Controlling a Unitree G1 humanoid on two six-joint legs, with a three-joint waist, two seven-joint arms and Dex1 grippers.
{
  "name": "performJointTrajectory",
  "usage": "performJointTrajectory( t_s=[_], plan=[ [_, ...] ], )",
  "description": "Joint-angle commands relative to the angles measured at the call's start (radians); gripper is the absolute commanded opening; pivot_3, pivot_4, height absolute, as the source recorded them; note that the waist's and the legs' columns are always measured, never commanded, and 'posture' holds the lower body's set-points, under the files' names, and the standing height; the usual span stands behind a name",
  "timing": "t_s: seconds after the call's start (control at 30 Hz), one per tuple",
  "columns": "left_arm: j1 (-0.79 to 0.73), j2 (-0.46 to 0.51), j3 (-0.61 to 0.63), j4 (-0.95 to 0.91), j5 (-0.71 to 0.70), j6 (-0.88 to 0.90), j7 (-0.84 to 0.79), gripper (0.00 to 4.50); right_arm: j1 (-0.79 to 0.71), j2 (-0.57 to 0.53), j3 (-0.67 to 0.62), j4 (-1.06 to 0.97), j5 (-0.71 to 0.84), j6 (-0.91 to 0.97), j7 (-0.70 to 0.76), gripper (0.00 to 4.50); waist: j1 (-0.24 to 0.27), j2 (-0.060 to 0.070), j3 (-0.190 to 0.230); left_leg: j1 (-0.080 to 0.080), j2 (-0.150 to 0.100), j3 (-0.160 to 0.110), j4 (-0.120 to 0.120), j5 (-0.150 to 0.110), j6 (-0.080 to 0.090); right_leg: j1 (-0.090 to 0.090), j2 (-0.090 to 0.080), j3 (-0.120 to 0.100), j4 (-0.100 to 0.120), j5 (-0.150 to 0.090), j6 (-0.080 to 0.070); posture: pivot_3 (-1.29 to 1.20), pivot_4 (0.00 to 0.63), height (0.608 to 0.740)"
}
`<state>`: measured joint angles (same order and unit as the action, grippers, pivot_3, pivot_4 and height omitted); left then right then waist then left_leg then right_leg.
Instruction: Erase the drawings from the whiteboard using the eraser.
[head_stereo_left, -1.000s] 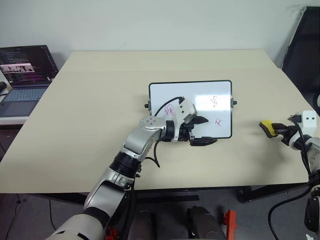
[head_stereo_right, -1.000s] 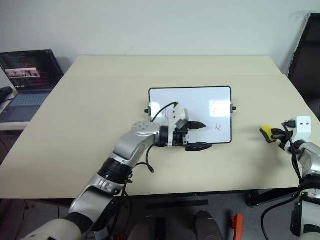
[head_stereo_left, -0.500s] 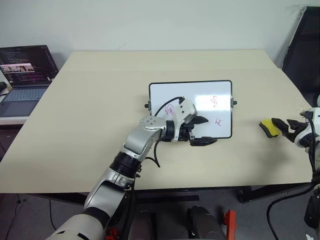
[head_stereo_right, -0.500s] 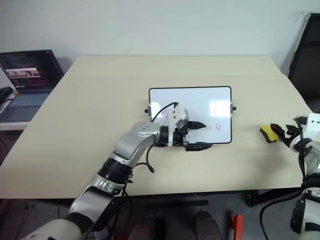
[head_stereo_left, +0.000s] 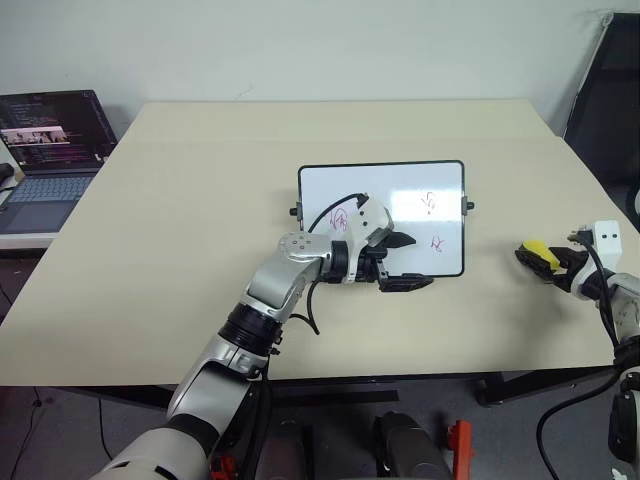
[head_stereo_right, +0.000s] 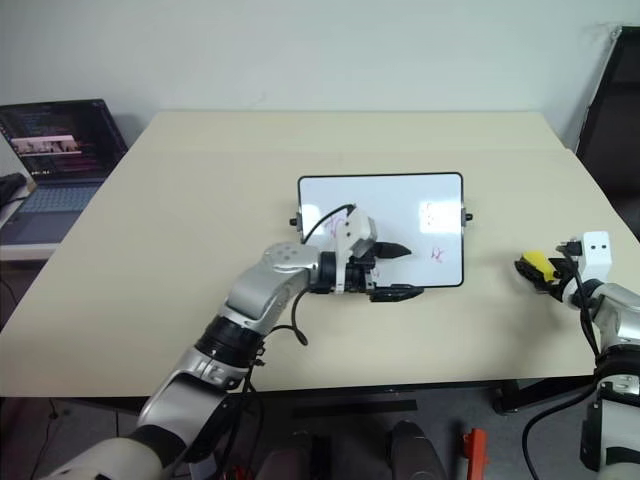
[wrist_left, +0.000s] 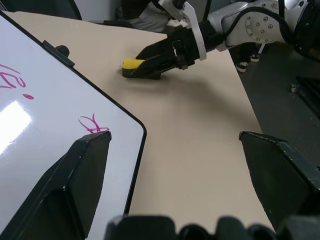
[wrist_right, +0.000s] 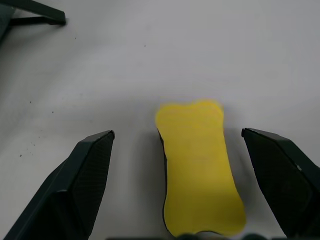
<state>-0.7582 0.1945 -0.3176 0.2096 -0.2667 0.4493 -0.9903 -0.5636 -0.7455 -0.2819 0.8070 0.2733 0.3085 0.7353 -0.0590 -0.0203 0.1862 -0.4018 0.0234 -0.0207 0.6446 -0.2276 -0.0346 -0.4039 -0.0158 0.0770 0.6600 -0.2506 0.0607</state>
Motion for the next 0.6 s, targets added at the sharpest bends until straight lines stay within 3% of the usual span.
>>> performJointTrajectory(
  t_s=[0.03,0.07,0.17,0.4,0.6],
  plan=[
    [-0.002,0.003,0.021,-0.03,-0.002,-0.014,0.003,4.5,-0.029,-0.006,-0.007,0.006,-0.008,-0.032,-0.006,4.48,0.0,0.0,0.0,0.0,0.0,0.0,0.0,0.0,0.0,0.0,0.0,0.0,0.0,0.0,0.0,0.0,0.15,0.74],
    [0.0,0.003,0.02,-0.031,-0.002,-0.014,0.003,4.5,-0.031,-0.005,-0.008,0.012,-0.009,-0.035,-0.006,4.48,0.0,0.0,0.0,0.0,0.0,0.0,0.0,0.0,0.0,0.0,0.0,0.0,0.0,0.0,0.0,0.0,0.15,0.74],
    [0.0,0.003,0.018,-0.033,-0.001,-0.014,0.003,4.5,-0.037,-0.004,-0.011,0.028,-0.013,-0.047,-0.012,3.9,0.0,0.0,0.0,0.0,0.0,0.0,0.0,0.0,0.0,0.0,0.0,0.0,0.0,0.0,0.0,0.0,0.15,0.74],
    [-0.002,0.004,0.016,-0.035,0.0,-0.013,0.002,4.5,-0.043,0.003,-0.018,0.045,-0.011,-0.065,-0.03,1.4,0.0,0.0,0.0,0.0,0.0,0.0,0.0,0.0,0.0,0.0,0.0,0.0,0.0,0.0,0.0,0.0,0.15,0.74],
    [-0.001,0.006,0.018,-0.036,0.0,-0.011,0.003,4.5,-0.033,0.002,-0.027,0.023,0.001,-0.064,-0.029,1.27,0.0,0.0,0.0,0.0,0.0,0.0,0.0,0.0,0.0,0.0,0.0,0.0,0.0,0.0,0.0,0.0,0.15,0.74]
  ],
)
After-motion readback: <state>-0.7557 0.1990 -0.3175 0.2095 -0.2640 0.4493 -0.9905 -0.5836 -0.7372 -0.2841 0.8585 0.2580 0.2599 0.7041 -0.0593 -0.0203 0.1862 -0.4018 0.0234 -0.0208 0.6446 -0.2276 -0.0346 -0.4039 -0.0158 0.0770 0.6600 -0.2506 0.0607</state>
